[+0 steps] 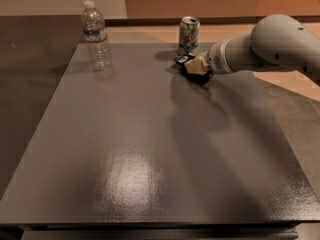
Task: Move rxbar blueberry near 7up can
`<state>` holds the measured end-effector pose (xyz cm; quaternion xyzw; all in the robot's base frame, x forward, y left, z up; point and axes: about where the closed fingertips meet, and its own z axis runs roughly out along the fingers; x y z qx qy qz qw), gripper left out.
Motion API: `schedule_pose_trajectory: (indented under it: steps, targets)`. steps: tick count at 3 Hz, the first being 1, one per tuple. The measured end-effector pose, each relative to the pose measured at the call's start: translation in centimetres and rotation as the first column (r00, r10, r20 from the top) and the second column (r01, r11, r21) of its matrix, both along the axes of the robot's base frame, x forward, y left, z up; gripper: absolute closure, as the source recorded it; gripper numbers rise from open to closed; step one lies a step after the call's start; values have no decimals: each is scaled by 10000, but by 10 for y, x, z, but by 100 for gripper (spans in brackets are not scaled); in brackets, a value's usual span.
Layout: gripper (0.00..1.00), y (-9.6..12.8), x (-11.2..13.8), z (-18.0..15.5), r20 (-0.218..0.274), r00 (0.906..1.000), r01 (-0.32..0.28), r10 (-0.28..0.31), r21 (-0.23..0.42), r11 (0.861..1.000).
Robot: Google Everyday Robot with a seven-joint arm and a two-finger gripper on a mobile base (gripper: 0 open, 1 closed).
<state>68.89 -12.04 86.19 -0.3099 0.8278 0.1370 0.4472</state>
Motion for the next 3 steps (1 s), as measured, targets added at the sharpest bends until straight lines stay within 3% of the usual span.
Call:
schedule_pose_trajectory:
  steps: [1, 2, 3]
  targets:
    - [12, -1, 4, -2, 8, 10000, 60, -60, -31, 10000]
    - [0, 1, 5, -3, 0, 10000, 33, -33, -30, 10000]
    - [0, 1, 5, -3, -1, 10000, 32, -32, -30, 10000]
